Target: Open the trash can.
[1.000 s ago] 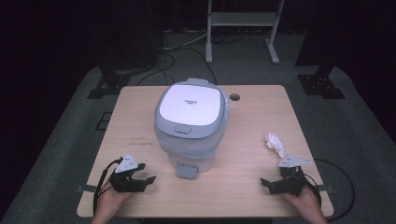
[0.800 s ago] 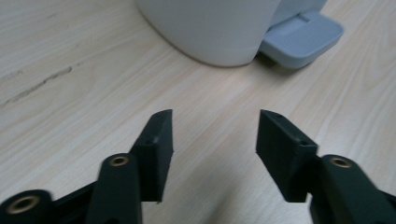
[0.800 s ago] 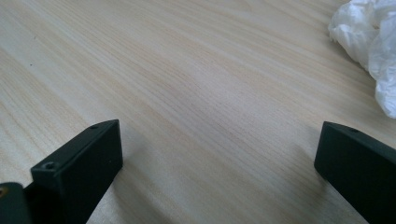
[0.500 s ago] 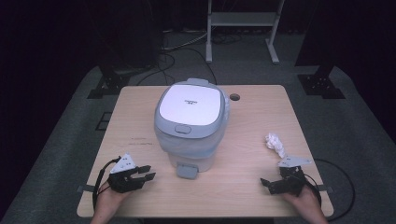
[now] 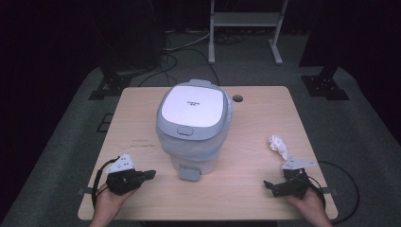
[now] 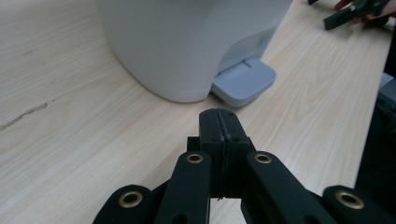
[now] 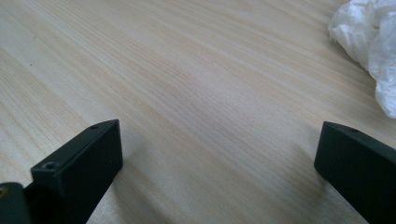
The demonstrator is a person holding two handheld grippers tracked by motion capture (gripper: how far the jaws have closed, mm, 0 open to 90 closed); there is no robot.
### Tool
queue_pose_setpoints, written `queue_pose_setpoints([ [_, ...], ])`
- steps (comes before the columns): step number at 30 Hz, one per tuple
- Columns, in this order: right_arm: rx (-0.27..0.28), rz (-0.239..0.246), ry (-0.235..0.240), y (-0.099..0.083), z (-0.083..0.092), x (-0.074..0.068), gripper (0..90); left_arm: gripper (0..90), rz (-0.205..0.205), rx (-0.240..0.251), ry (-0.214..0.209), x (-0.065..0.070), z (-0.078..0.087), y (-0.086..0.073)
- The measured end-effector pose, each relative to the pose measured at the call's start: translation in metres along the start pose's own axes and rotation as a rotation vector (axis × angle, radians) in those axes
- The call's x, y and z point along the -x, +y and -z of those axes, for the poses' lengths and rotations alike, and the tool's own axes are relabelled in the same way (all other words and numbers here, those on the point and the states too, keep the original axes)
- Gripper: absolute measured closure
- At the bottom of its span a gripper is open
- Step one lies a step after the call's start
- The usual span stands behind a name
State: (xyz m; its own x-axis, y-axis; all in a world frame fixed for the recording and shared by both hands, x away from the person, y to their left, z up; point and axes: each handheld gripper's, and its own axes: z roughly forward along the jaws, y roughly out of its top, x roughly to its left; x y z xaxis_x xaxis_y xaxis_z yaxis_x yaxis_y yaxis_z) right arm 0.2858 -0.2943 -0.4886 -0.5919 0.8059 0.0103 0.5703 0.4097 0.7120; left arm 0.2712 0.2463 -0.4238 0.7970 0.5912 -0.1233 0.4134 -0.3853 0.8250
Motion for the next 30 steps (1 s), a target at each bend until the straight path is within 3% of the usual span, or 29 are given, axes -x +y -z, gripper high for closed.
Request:
queue_pose_setpoints([
  [15, 0.0, 0.001, 0.0, 0.0, 0.0, 0.0, 0.0, 90.0, -0.043, 0.054, -0.067, 0.01, 0.015, 0.025],
  [30, 0.0, 0.002, 0.0, 0.0, 0.0, 0.0, 0.0, 90.0, -0.056, 0.11, -0.129, 0.014, 0.028, 0.05],
])
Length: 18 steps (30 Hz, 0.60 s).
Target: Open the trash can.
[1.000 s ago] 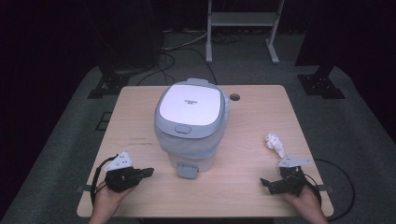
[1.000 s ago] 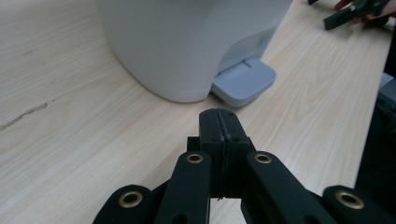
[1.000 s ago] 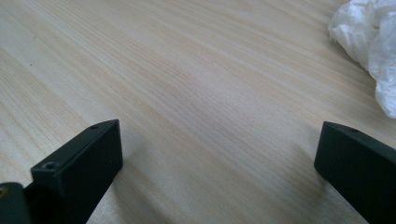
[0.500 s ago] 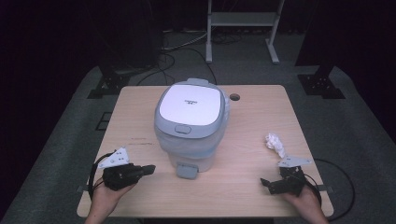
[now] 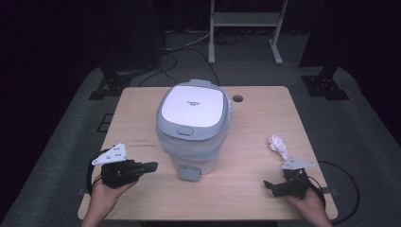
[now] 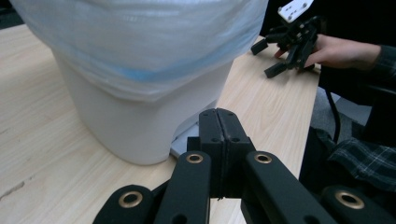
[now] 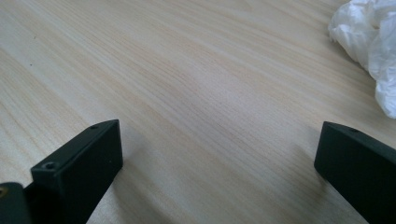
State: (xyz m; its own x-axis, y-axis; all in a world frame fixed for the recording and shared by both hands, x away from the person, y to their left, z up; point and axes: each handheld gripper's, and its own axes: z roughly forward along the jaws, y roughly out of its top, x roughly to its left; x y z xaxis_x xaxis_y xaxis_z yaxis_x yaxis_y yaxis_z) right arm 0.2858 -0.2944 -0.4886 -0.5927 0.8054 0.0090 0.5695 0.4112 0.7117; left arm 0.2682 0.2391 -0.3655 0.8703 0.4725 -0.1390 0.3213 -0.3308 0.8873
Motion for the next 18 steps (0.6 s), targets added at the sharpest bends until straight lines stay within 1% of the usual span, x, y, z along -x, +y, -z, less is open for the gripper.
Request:
queue_pose_setpoints([
  [3, 0.0, 0.0, 0.0, 0.0, 0.0, 0.0, 0.0, 90.0, -0.002, 0.008, -0.003, 0.001, 0.001, 0.004],
  [6, 0.0, 0.0, 0.0, 0.0, 0.0, 0.0, 0.0, 90.0, -0.013, 0.02, -0.006, 0.002, 0.005, 0.012],
  [7, 0.0, 0.0, 0.0, 0.0, 0.0, 0.0, 0.0, 90.0, -0.013, 0.02, -0.006, 0.002, 0.005, 0.012],
  [10, 0.0, 0.0, 0.0, 0.0, 0.0, 0.0, 0.0, 90.0, -0.016, 0.03, -0.013, 0.003, 0.008, 0.021],
  [18, 0.0, 0.0, 0.0, 0.0, 0.0, 0.0, 0.0, 90.0, -0.031, 0.053, -0.022, 0.007, 0.013, 0.037],
])
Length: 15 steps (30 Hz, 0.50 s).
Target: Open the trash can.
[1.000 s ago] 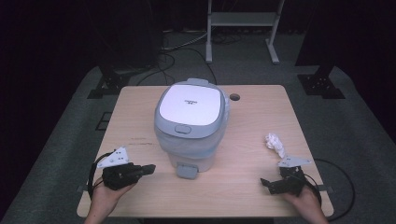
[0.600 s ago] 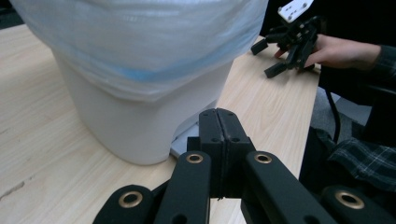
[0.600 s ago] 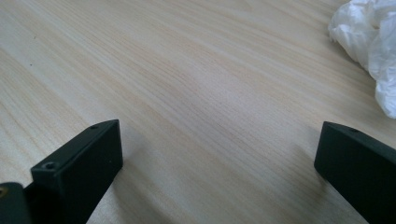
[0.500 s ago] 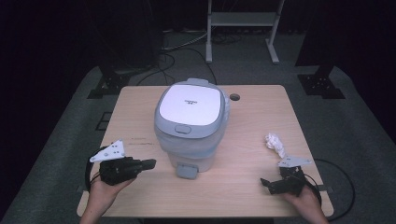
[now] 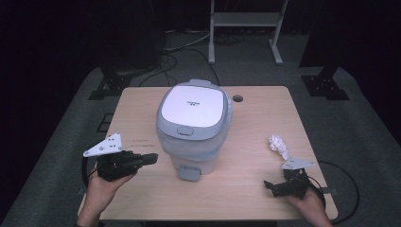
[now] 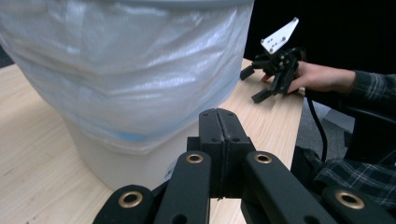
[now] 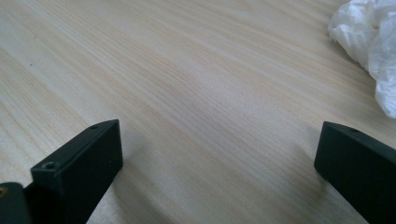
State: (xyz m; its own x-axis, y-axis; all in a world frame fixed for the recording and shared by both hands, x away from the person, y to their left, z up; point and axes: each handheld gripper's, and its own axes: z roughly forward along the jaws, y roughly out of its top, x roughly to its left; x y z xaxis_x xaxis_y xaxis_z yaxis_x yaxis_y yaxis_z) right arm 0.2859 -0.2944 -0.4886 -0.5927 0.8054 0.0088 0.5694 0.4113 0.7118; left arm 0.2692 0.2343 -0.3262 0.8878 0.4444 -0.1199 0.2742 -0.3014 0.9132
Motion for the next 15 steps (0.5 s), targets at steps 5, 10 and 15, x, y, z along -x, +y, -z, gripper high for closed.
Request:
queue_pose_setpoints([
  [5, 0.0, 0.0, 0.0, 0.0, 0.0, 0.0, 0.0, 90.0, -0.008, 0.014, -0.001, 0.001, 0.002, 0.01],
  [10, 0.0, 0.0, 0.0, 0.0, 0.0, 0.0, 0.0, 90.0, -0.023, 0.044, -0.012, 0.003, 0.004, 0.025],
  [15, 0.0, 0.0, 0.001, 0.0, 0.0, 0.0, 0.0, 90.0, -0.038, 0.054, -0.036, 0.002, 0.003, 0.035],
])
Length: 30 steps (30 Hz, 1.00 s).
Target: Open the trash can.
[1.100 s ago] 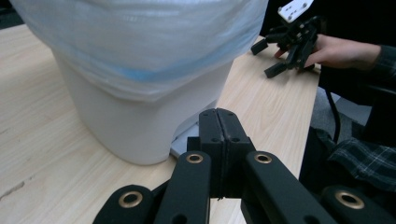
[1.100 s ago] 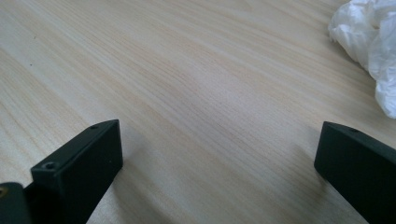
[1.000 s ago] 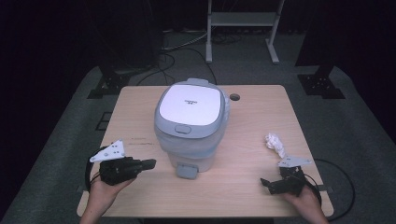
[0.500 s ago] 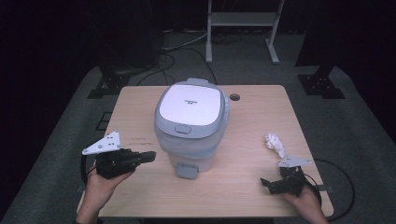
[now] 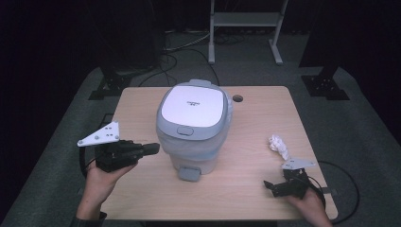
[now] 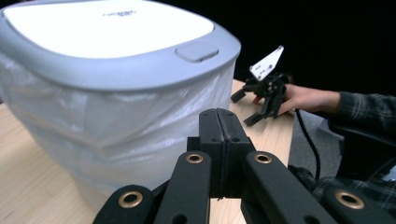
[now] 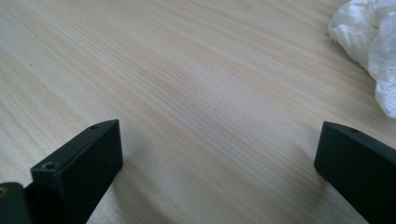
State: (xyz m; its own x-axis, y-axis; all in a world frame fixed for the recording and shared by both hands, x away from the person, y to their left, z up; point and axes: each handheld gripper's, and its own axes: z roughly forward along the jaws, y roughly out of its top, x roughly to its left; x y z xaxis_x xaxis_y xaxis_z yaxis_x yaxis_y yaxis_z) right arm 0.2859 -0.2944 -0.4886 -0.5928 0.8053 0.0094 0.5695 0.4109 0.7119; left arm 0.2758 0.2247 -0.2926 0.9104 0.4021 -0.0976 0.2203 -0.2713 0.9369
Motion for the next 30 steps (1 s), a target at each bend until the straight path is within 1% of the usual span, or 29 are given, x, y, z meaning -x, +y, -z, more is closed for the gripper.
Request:
queue_pose_setpoints([
  [2, 0.0, 0.0, 0.0, 0.0, 0.0, 0.0, 0.0, 90.0, -0.006, 0.002, -0.008, 0.0, -0.002, 0.004],
  [3, 0.0, 0.0, 0.0, 0.0, 0.0, 0.0, 0.0, 90.0, -0.015, 0.002, -0.018, 0.0, -0.003, 0.006],
  [4, 0.0, 0.0, 0.0, 0.0, 0.0, 0.0, 0.0, 90.0, -0.015, 0.002, -0.018, 0.0, -0.003, 0.006],
  [6, 0.0, 0.0, 0.0, 0.0, 0.0, 0.0, 0.0, 90.0, -0.027, 0.01, -0.038, -0.001, -0.007, 0.013],
  [7, 0.0, 0.0, 0.0, 0.0, 0.0, 0.0, 0.0, 90.0, -0.035, 0.009, -0.042, -0.002, -0.008, 0.015],
  [9, 0.0, 0.0, 0.0, 0.0, 0.0, 0.0, 0.0, 90.0, -0.041, 0.014, -0.044, -0.002, -0.01, 0.021],
  [10, 0.0, -0.001, 0.0, 0.0, 0.0, 0.0, 0.0, 90.0, -0.041, 0.014, -0.044, -0.002, -0.01, 0.021],
  [11, 0.0, 0.0, 0.0, 0.0, 0.0, 0.0, 0.0, 90.0, -0.047, 0.02, -0.048, -0.003, -0.012, 0.026],
  [17, 0.0, 0.0, 0.0, 0.0, 0.0, 0.0, 0.0, 90.0, -0.07, 0.023, -0.051, -0.004, -0.019, 0.039],
  [20, 0.0, 0.0, 0.0, 0.0, 0.0, 0.0, 0.0, 90.0, -0.075, 0.021, -0.05, -0.004, -0.023, 0.044],
  [24, 0.0, 0.0, 0.0, 0.0, 0.0, 0.0, 0.0, 90.0, -0.083, 0.016, -0.052, -0.005, -0.028, 0.048],
  [27, 0.0, 0.0, 0.0, 0.0, 0.0, 0.0, 0.0, 90.0, -0.092, 0.009, -0.053, -0.007, -0.036, 0.051],
  [28, 0.0, 0.0, 0.0, 0.0, 0.0, 0.0, 0.0, 90.0, -0.092, 0.009, -0.053, -0.007, -0.036, 0.051],
  [30, 0.0, 0.0, 0.0, 0.0, 0.0, 0.0, 0.0, 90.0, -0.093, 0.009, -0.058, -0.007, -0.043, 0.052],
])
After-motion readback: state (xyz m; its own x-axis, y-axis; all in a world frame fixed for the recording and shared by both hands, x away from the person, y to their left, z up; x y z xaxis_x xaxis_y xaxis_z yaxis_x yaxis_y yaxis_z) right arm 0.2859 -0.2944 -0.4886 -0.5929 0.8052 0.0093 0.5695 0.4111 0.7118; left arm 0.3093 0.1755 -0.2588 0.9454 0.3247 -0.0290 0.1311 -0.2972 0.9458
